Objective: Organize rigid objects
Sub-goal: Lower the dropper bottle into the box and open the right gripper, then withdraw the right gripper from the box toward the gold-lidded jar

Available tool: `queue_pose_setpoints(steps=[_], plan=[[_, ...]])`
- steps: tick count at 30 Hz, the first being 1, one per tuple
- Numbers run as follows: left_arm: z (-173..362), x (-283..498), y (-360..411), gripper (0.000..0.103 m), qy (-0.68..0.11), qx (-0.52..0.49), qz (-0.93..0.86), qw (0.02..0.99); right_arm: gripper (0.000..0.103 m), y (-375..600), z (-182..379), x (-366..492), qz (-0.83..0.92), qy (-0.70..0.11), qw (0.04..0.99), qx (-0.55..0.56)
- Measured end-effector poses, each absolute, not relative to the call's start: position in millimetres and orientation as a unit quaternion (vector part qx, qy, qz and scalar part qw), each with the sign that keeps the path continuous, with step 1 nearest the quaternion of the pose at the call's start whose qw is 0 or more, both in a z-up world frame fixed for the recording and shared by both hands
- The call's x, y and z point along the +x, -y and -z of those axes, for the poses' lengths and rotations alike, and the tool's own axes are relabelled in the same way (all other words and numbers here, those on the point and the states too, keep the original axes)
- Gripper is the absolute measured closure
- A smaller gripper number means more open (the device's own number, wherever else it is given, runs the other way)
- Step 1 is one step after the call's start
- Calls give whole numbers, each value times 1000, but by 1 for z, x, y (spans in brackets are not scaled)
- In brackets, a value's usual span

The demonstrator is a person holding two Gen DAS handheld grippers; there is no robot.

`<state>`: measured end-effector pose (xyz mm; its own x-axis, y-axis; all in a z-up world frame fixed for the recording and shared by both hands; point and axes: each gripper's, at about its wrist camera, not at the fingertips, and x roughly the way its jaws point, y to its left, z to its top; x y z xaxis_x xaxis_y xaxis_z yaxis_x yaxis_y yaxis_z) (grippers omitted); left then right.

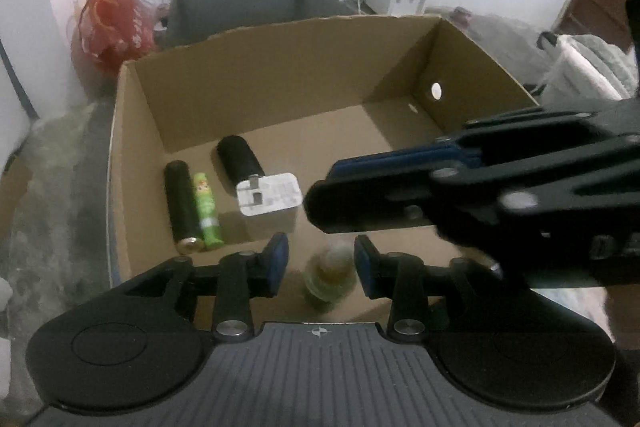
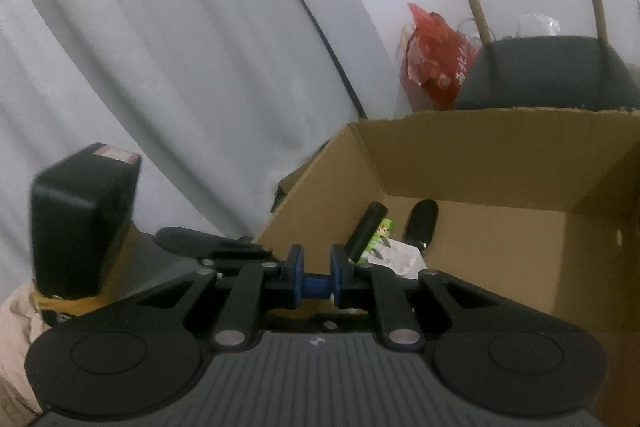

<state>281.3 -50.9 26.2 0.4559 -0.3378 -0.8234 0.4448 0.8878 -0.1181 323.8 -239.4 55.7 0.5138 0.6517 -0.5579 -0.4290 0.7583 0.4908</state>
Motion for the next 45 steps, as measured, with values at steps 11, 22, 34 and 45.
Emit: queue_pose_setpoints(steps=[11, 22, 34, 45], plan=[[-44, 275, 45, 38, -428, 47, 231, 873, 87, 258, -72, 311, -314, -353, 864, 177], [-92, 180, 29, 9, -305, 24, 266, 914, 85, 322, -109, 195, -314, -238, 889, 231], [-25, 88, 100, 5, -266, 79, 350, 895, 81, 369, -9, 140, -219, -294, 876, 315], [37, 104, 183, 5, -281, 181, 305, 892, 81, 367, 25, 196, -240, -372, 848, 292]])
